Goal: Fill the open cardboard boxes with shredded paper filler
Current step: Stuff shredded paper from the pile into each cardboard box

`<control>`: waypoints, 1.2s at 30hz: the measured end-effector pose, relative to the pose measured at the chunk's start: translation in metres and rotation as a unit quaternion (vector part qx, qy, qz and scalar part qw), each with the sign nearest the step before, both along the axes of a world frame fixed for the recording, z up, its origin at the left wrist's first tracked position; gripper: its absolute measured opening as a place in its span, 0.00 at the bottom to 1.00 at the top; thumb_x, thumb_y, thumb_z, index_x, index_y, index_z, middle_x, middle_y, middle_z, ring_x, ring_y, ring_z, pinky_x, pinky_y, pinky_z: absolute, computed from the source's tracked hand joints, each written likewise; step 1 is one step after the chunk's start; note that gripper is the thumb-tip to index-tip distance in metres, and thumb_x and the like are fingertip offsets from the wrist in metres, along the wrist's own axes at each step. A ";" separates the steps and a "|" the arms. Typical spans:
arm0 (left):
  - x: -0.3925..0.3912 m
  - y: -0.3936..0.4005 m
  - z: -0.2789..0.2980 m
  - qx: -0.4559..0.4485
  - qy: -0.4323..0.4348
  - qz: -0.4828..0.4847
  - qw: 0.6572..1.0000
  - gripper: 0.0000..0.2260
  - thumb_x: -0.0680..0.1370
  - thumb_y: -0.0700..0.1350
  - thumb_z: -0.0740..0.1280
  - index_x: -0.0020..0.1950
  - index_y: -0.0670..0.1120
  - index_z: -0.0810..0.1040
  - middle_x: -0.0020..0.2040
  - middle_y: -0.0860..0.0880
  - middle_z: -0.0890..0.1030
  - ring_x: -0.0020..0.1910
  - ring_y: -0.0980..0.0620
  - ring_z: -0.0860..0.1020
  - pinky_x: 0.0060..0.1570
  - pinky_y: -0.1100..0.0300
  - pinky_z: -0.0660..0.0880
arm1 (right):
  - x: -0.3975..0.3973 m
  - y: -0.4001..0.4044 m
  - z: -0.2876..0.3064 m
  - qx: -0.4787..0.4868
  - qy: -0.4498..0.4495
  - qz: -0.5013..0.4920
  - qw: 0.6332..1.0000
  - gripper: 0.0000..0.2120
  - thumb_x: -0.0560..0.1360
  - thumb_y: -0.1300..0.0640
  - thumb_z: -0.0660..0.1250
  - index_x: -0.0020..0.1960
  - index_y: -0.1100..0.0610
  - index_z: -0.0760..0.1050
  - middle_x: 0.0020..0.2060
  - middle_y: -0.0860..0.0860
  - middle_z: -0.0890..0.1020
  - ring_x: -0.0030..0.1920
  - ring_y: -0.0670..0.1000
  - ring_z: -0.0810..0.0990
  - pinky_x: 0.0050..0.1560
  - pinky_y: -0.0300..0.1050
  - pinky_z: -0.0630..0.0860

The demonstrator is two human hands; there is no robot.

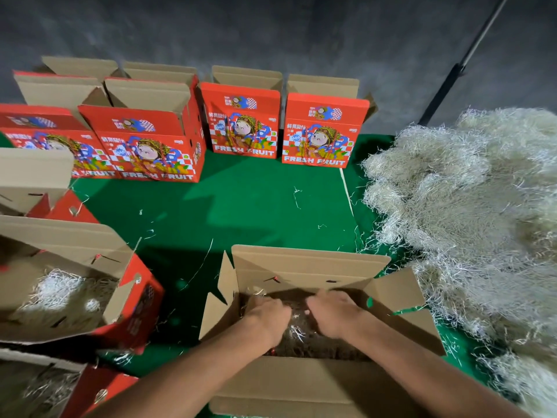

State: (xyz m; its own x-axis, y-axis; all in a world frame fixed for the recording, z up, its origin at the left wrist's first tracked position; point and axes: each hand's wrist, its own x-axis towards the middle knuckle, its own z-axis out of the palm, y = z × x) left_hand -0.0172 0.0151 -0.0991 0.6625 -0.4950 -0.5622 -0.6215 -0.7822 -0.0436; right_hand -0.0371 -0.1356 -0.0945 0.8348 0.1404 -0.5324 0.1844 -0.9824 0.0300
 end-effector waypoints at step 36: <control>-0.010 0.010 0.001 -0.031 0.037 0.036 0.998 0.13 0.78 0.38 0.65 0.62 0.42 0.79 0.62 0.42 0.79 0.59 0.42 0.78 0.60 0.46 0.76 | -0.007 0.003 -0.010 -0.100 0.115 -0.037 0.988 0.20 0.77 0.63 0.64 0.69 0.61 0.73 0.66 0.58 0.77 0.64 0.59 0.77 0.63 0.53 0.77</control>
